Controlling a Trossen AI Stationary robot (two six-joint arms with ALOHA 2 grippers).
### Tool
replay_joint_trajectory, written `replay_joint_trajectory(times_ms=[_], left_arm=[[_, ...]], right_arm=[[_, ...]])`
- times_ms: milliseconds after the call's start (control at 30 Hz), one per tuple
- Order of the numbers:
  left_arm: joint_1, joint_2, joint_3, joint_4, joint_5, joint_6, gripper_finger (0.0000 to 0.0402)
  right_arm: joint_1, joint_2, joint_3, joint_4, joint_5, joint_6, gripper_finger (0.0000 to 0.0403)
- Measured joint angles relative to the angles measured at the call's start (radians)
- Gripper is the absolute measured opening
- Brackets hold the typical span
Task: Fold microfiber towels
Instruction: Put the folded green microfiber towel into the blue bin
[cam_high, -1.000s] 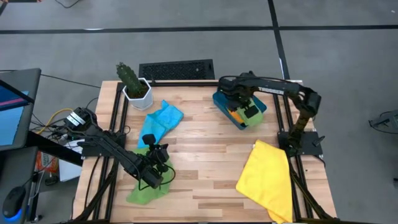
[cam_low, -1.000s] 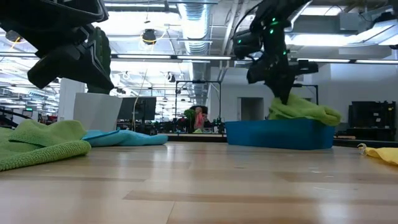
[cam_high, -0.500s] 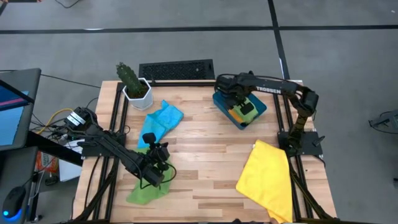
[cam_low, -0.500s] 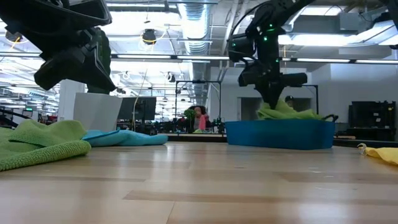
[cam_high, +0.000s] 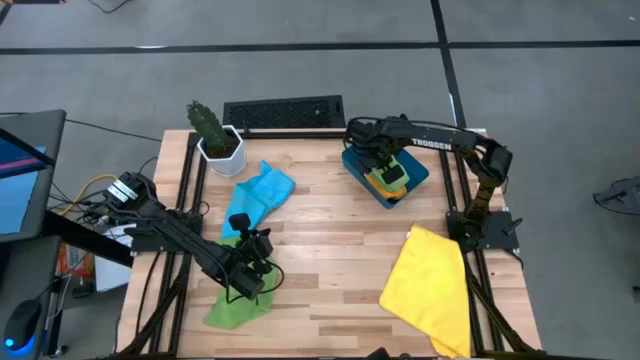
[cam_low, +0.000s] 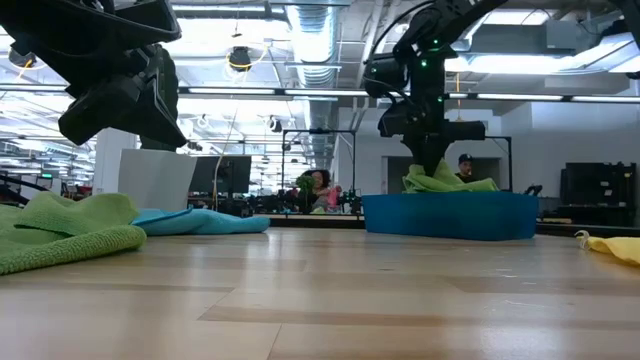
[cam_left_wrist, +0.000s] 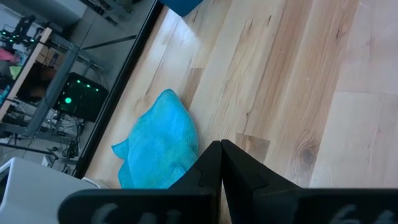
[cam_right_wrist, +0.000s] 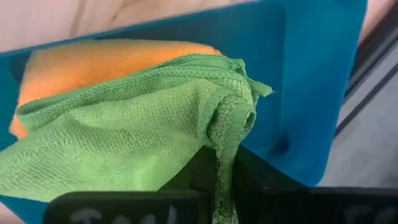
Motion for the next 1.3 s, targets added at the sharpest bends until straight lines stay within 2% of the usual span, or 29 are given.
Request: replay_joint_trajectory(times_ms=[200,333,433,500,667,733,833,867,1100,1300], left_arm=[[0.0,0.0,0.0,0.0,0.0,0.0,0.0],[0.0,0.0,0.0,0.0,-0.003,0.0,0.0],[0.0,-0.011,0.006,-0.009,-0.022,-0.007,0.0],[0.002,-0.045,0.025,-0.02,-0.04,0.004,0.0],[0.003,-0.185,0.048,-0.064,-0.082,0.042,0.0],[0.003,-0.249,0.048,-0.072,-0.082,0.038,0.0],[-0.001,-0.329,0.037,-0.069,-0.068,0.032,0.0],[-0.006,-0.353,0.027,-0.073,-0.066,0.031,0.0],[-0.01,-0.42,-0.049,-0.065,-0.077,-0.022,0.0],[-0.01,-0.418,-0.112,-0.045,-0.046,-0.057,0.0]], right_arm=[[-0.002,0.0,0.0,0.024,0.003,0.043,0.0086],[0.001,0.001,0.0,0.03,0.009,0.106,0.0132],[0.011,0.002,0.012,0.025,0.089,0.18,0.0172],[0.014,0.002,0.044,-0.005,0.128,0.225,0.0193],[-0.001,-0.019,0.148,-0.083,0.081,0.356,0.0219],[-0.024,-0.052,0.163,-0.106,-0.022,0.442,0.022],[-0.083,-0.116,0.139,-0.102,-0.249,0.548,0.0213],[-0.107,-0.143,0.113,-0.085,-0.279,0.571,0.0207],[-0.252,-0.308,-0.165,0.176,-0.274,0.747,0.0151],[-0.234,-0.364,-0.38,0.277,-0.268,0.826,0.0098]])
